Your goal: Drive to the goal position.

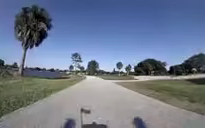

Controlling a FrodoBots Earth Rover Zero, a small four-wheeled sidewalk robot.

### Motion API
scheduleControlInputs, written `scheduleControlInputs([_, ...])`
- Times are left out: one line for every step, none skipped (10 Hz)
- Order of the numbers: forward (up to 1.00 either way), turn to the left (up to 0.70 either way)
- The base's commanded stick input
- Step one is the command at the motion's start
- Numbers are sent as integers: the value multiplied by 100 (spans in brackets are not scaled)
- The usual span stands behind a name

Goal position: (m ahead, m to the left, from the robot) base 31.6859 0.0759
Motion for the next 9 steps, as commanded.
scheduleControlInputs([70,35])
scheduleControlInputs([70,35])
scheduleControlInputs([70,35])
scheduleControlInputs([70,35])
scheduleControlInputs([70,30])
scheduleControlInputs([70,7])
scheduleControlInputs([70,0])
scheduleControlInputs([70,0])
scheduleControlInputs([70,0])
